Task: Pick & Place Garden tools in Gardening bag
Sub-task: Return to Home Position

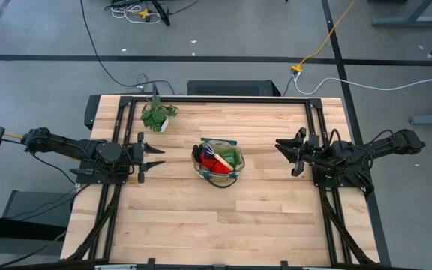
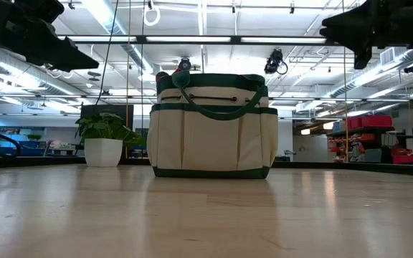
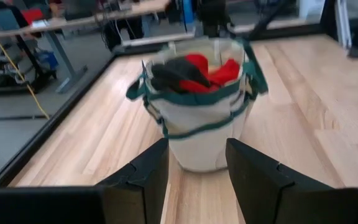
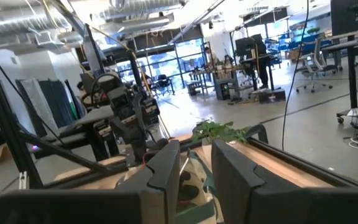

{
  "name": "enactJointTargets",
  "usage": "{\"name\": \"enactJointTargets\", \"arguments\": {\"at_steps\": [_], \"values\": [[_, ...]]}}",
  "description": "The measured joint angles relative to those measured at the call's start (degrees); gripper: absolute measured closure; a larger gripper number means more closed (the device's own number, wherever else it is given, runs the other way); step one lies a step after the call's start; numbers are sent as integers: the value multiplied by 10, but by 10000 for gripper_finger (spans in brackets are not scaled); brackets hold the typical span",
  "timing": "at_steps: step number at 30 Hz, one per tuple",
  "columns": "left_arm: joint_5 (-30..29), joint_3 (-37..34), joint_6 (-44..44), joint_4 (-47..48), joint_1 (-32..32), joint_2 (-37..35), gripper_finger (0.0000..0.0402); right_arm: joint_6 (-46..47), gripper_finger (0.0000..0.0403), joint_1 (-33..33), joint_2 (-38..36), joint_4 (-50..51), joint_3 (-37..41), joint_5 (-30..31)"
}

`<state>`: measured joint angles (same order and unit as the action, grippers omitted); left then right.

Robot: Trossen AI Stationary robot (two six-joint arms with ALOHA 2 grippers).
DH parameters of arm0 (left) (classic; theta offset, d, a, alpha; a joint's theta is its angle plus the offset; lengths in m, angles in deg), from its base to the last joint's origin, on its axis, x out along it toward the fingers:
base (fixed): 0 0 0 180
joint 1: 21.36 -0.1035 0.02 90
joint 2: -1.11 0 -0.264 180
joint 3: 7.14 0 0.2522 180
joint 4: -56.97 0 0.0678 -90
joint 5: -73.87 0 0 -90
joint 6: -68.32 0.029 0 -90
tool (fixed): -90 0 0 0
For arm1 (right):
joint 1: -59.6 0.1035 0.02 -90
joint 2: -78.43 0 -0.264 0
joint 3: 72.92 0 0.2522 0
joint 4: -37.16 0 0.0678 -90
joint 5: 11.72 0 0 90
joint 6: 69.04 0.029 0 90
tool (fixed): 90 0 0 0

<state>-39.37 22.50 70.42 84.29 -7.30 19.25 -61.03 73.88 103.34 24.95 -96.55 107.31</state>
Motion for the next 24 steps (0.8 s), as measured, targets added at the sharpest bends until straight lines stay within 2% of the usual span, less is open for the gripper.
{"name": "enactJointTargets", "arguments": {"at_steps": [7,13,18,24], "values": [[0,-63,0,-33,-12,-64,234,0,307,0,0,-171,86,0],[0,-110,0,-33,-14,-105,234,1,307,0,0,-152,89,3],[4,-115,0,-60,-22,-121,234,1,307,0,-2,-163,89,0],[4,-123,0,-86,-57,-181,234,0,307,-5,-41,-208,89,0]]}}
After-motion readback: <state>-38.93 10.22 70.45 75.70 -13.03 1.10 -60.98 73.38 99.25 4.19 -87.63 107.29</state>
